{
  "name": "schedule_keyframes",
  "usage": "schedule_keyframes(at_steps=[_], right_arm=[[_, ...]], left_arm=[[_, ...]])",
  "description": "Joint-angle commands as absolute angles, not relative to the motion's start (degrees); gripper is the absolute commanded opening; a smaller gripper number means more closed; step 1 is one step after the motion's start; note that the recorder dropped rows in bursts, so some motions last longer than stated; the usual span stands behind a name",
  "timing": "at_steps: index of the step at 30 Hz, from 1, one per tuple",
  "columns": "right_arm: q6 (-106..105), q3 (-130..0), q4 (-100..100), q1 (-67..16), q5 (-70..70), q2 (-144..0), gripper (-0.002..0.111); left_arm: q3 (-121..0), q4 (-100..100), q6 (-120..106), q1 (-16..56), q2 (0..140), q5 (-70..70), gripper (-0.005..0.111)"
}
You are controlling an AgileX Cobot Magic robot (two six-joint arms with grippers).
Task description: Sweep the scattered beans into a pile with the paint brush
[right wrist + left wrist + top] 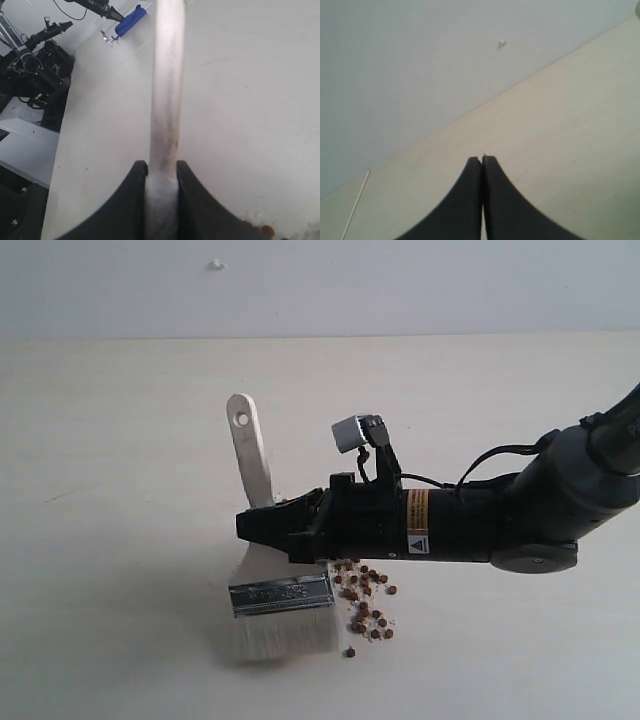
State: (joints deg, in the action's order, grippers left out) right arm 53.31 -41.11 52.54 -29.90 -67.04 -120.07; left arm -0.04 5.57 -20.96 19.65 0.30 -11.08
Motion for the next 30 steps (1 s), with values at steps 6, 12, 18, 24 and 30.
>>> schedule_keyframes(at_steps=[6, 12, 18, 24, 30], right_arm=[[60.7, -41.52, 56.45, -30.04, -67.25, -120.13, 0.0], [61.21, -41.52, 54.06, -30.04, -64.9, -120.13, 0.0], [57.15, -41.52, 52.15, -30.04, -63.39, -120.13, 0.0], [56.96, -42.01, 50.72, -30.04, -62.41, -120.13, 0.0], [58.81, -45.68, 55.26, -30.04, -57.85, -120.13, 0.0]], left_arm=[[0.0, 5.48, -20.8, 20.07, 0.0, -11.08, 0.0], [0.0, 5.48, -20.8, 20.07, 0.0, -11.08, 0.0], [0.0, 5.48, -20.8, 20.07, 0.0, -11.08, 0.0], [0.0, 5.48, -20.8, 20.07, 0.0, -11.08, 0.0], [0.0, 5.48, -20.8, 20.07, 0.0, -11.08, 0.0]])
